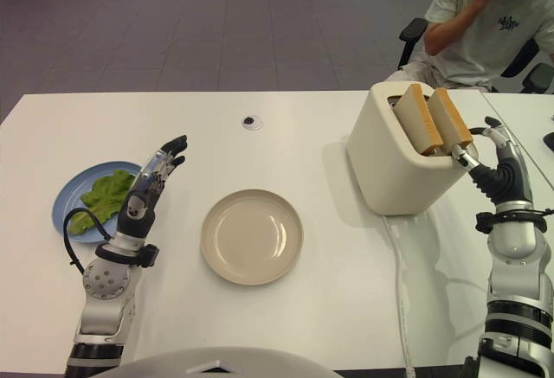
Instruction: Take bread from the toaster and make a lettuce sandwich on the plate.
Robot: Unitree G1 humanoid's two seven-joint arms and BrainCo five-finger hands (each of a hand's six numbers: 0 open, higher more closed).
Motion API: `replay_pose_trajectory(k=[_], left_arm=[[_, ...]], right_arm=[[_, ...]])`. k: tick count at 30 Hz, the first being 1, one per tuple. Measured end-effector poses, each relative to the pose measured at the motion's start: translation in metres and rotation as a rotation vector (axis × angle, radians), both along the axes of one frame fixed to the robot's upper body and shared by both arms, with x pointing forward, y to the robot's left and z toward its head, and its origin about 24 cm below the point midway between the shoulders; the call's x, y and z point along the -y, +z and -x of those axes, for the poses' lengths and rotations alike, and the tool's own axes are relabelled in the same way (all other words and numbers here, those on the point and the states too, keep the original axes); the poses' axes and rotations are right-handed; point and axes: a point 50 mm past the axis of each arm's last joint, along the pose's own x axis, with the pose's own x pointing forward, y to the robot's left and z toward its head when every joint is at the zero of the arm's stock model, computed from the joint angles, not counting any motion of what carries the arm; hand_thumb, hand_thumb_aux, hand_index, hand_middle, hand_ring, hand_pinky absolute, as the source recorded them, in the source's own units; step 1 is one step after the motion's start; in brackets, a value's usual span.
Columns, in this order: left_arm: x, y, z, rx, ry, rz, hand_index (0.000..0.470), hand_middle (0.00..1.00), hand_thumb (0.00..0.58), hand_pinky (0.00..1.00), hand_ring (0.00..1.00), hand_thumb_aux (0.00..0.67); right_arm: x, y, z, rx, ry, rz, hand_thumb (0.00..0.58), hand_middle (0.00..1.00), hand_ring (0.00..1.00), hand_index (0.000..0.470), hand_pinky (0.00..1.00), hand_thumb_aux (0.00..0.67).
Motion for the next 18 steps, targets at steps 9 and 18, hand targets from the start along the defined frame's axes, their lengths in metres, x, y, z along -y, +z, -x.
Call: replay_pose_trajectory(k=[9, 18], left_arm=[[-0.0017, -0.0011, 0.0011, -0.006, 0.006, -0.004, 0.000, 0.00, 0.000, 0.00, 0.00, 0.000], [-0.0030, -0.0010, 0.0012, -0.007, 0.007, -0.012, 0.000, 0.00, 0.000, 0.00, 0.00, 0.000]], right_arm=[[-0.0061, 0.0056, -0.0062, 0.038, 0.024, 0.012, 0.570, 0.00, 0.00, 0.407, 0.00, 0.581], [-0.0073, 0.0057, -0.0074, 0.051, 0.014, 0.014, 0.580, 0.00, 0.00, 0.470, 0.00, 0.670]])
